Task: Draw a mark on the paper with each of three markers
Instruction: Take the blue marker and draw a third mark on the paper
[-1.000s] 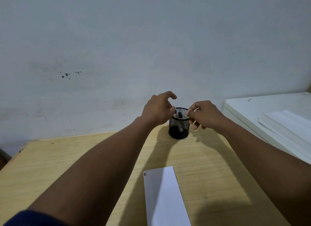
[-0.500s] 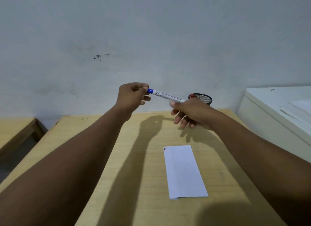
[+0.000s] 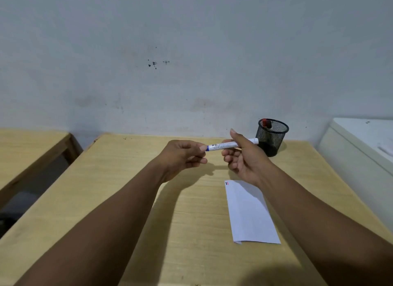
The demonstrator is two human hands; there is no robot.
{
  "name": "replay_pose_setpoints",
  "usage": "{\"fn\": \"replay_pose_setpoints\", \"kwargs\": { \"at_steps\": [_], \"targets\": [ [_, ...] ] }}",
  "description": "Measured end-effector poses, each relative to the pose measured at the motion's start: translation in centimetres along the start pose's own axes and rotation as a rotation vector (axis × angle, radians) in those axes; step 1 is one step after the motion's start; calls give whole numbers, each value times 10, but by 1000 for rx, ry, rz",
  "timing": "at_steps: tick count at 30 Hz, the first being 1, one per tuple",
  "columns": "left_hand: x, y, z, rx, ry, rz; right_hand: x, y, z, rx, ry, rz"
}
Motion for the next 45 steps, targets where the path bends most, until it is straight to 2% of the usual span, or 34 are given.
{"fn": "replay_pose_setpoints", "kwargs": {
  "at_steps": [6, 9, 11, 13, 17, 21, 25, 30, 35, 45],
  "targets": [
    [-1, -9, -12, -9, 4, -45, -12, 9, 0, -12, 49, -209],
    [2, 2, -10, -73, -16, 38, -20, 27, -12, 34, 90, -251],
    [0, 20, -8, -45, -34, 97, -23, 45, -22, 68, 106, -230],
    [-1, 28, -11, 170, -34, 96, -23, 60, -24, 35, 111, -160],
    [0, -4, -23, 700, -44, -31, -11, 72, -5, -101, 163, 93],
    [2, -28, -36, 934, -39, -134, -13, 63, 20, -256, 178, 196],
    [-1, -31, -40, 989, -41, -129, -15, 56, 36, -320, 221, 201],
    [1, -39, -44, 1061, 64, -167, -19, 56, 42, -342, 253, 238],
    [-2, -47, -52, 1267, 84, -146, -21, 60, 43, -357, 265, 276],
    [0, -47, -52, 1251, 141, -146, -22, 59, 46, -484, 305, 246]
  ]
}}
Point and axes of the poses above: each hand's wrist, its own x-axis towards the middle knuckle, its own y-axis out of the back of the hand, z = x × y, the point moved 7 cm from there along x, towards the middle knuckle, and after that the axes turned 13 degrees about -x, right-handed, at the moved point
